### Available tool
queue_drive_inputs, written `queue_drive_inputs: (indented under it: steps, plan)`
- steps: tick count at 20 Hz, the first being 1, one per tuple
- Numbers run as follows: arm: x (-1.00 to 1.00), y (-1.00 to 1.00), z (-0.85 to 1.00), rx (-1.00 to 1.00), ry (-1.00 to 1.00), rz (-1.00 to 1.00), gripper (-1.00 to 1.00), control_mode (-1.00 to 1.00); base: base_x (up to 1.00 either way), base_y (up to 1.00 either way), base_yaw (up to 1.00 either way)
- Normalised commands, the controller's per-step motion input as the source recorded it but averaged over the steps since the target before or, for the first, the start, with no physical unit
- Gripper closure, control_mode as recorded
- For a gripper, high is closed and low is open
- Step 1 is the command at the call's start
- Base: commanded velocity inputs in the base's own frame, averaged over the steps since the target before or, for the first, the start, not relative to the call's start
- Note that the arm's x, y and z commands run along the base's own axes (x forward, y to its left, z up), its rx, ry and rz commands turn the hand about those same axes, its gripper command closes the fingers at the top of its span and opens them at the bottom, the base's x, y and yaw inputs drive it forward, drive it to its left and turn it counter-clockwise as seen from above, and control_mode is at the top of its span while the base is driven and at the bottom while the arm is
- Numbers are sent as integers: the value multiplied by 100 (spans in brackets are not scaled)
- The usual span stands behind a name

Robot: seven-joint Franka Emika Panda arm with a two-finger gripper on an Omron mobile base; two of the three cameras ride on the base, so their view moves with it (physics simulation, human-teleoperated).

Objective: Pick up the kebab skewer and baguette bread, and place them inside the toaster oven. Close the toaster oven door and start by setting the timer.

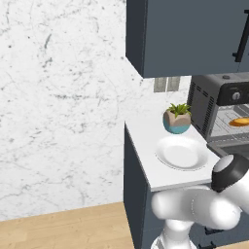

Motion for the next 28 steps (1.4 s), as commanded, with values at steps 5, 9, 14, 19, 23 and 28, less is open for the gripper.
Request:
queue_drive_inputs:
  steps: [5,9,14,19,23,28]
  plan:
    - [36,-28,0,0,0,-5,100,-100,0,0,0]
    - [36,-34,-6,0,0,-6,100,-100,0,0,0]
    - [35,-34,-33,-2,0,-9,100,-100,0,0,0]
    - [30,-8,-52,-14,0,-10,100,-100,0,0,0]
    - [26,-1,-41,-17,0,-10,100,-100,0,0,0]
    - [16,-24,-33,-7,0,-5,100,-100,0,0,0]
